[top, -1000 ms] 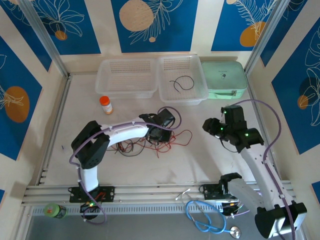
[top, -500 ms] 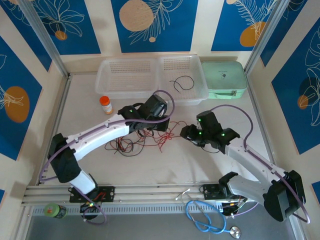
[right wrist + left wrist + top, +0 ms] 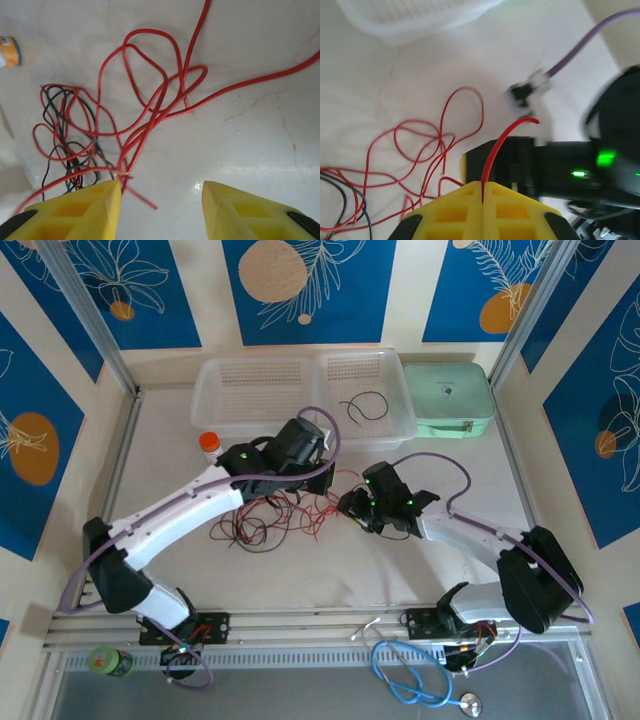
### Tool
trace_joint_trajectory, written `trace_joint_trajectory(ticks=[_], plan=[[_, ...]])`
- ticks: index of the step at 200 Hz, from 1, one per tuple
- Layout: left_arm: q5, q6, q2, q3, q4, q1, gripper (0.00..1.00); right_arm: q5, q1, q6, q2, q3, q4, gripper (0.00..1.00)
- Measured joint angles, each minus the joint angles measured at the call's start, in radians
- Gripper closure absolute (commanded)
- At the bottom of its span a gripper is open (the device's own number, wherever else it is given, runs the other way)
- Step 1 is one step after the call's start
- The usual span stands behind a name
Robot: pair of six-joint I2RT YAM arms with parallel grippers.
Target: Untangle the cables
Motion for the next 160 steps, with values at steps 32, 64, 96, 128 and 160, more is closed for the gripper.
trace_joint_trajectory(ticks=[32,64,96,128,160], plan=[[-0.008,0.029,-0.068,0.089,-0.016,-0.002,1.00,0.000,0.000,0.007,0.121,0.058,0.043,0.53],[-0.022,0.042,-0.120,0.117,-0.023,-0.002,1.00,-0.008,0.000,0.011,0.248,0.120,0.093,0.59],[-0.027,0.057,-0.128,0.125,-0.028,-0.002,1.00,-0.010,0.000,0.024,0.367,0.156,0.126,0.68],[-0.040,0.079,-0.128,0.179,-0.059,-0.002,1.00,-0.018,-0.001,0.048,0.414,0.169,0.162,0.79],[-0.083,0.113,-0.136,0.268,-0.076,-0.002,1.00,-0.022,-0.011,0.071,0.407,0.134,0.203,0.82]])
